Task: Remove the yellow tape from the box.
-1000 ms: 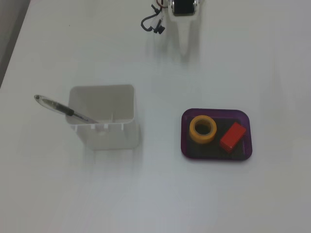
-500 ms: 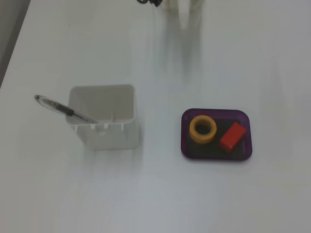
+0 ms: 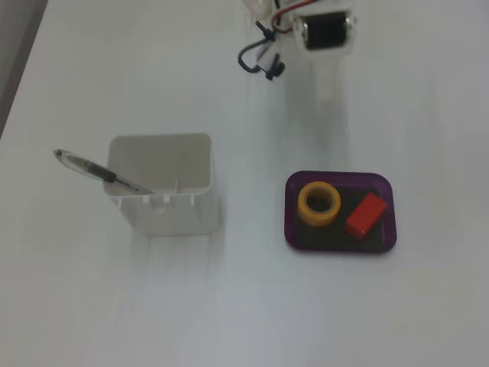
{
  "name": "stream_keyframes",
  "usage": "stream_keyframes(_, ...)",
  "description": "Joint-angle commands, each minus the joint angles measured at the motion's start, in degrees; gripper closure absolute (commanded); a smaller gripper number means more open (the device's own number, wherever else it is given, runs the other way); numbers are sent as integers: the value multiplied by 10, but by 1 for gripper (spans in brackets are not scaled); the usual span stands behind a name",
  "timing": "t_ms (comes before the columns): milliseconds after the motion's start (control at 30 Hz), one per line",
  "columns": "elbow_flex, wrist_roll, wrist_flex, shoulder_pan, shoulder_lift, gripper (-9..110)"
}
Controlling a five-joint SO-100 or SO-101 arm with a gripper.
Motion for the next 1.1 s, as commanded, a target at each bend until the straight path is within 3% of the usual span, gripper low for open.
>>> stream_keyframes(0, -97, 0, -6, -15, -93, 88)
stream_keyframes(467, -278, -2, -11, -12, -347, 88)
stream_keyframes(1067, -297, -8, -11, 23, -367, 88)
